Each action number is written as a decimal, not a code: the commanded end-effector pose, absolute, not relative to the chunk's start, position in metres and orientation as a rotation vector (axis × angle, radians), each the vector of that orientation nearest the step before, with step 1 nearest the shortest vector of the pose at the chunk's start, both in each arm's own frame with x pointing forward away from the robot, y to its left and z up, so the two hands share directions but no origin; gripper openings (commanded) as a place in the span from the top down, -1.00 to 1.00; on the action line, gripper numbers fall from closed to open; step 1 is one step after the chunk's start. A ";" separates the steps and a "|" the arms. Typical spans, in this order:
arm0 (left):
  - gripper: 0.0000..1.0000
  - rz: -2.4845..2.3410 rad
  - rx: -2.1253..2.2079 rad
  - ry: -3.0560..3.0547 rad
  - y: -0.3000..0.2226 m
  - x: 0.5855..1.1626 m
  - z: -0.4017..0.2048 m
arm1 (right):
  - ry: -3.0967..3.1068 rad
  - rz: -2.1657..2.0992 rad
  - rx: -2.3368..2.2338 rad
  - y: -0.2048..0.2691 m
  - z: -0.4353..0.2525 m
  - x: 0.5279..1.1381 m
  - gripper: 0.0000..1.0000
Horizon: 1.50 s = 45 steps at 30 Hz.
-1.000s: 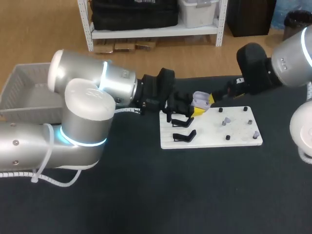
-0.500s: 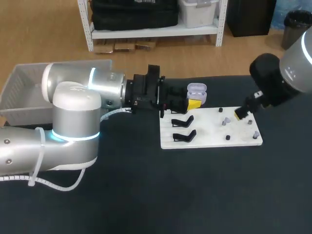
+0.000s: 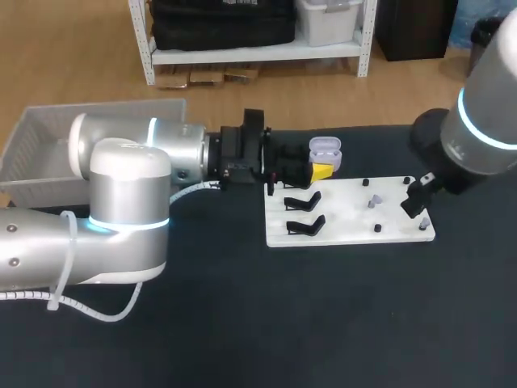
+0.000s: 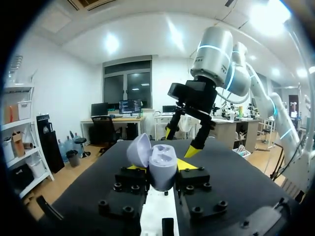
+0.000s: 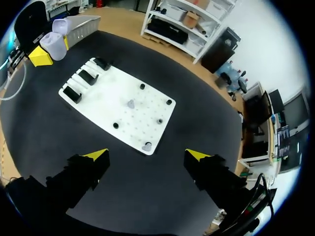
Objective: Pick up each earbud case from the left stands, insert the matching earbuds, close the lid, and place the case in the box.
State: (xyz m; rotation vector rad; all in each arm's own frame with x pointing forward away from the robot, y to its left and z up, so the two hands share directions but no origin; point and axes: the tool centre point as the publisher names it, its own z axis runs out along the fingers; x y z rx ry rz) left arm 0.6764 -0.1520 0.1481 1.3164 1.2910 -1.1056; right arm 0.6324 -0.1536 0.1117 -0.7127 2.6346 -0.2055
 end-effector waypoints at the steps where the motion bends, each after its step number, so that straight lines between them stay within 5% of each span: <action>1: 1.00 -1.115 1.310 1.287 -0.157 0.680 0.140 | 2.586 -0.366 -0.666 -0.153 0.110 0.629 -1.00; 17: 1.00 -1.114 1.303 1.305 -0.159 0.681 0.138 | 2.738 -0.356 -0.742 -0.158 0.064 0.639 -1.00; 19: 1.00 -1.114 1.303 1.305 -0.159 0.681 0.138 | 2.756 -0.349 -0.698 -0.157 0.062 0.640 -0.63; 21: 1.00 -1.114 1.303 1.305 -0.159 0.681 0.138 | 2.762 -0.381 -0.657 -0.155 0.060 0.641 -0.46; 24: 1.00 -1.114 1.303 1.305 -0.159 0.681 0.138 | 2.785 -0.399 -0.614 -0.151 0.056 0.641 -0.47; 27: 1.00 -1.114 1.303 1.305 -0.159 0.681 0.138 | 2.795 -0.425 -0.579 -0.148 0.053 0.638 -0.04; 30: 1.00 -1.114 1.303 1.305 -0.159 0.681 0.138 | 2.815 -0.414 -0.549 -0.148 0.050 0.637 -0.21; 33: 1.00 -1.114 1.303 1.305 -0.159 0.681 0.138 | 2.819 -0.426 -0.527 -0.148 0.047 0.635 0.01; 45: 1.00 -1.114 1.303 1.305 -0.159 0.681 0.138 | 2.813 -0.487 -0.503 -0.154 0.040 0.643 0.19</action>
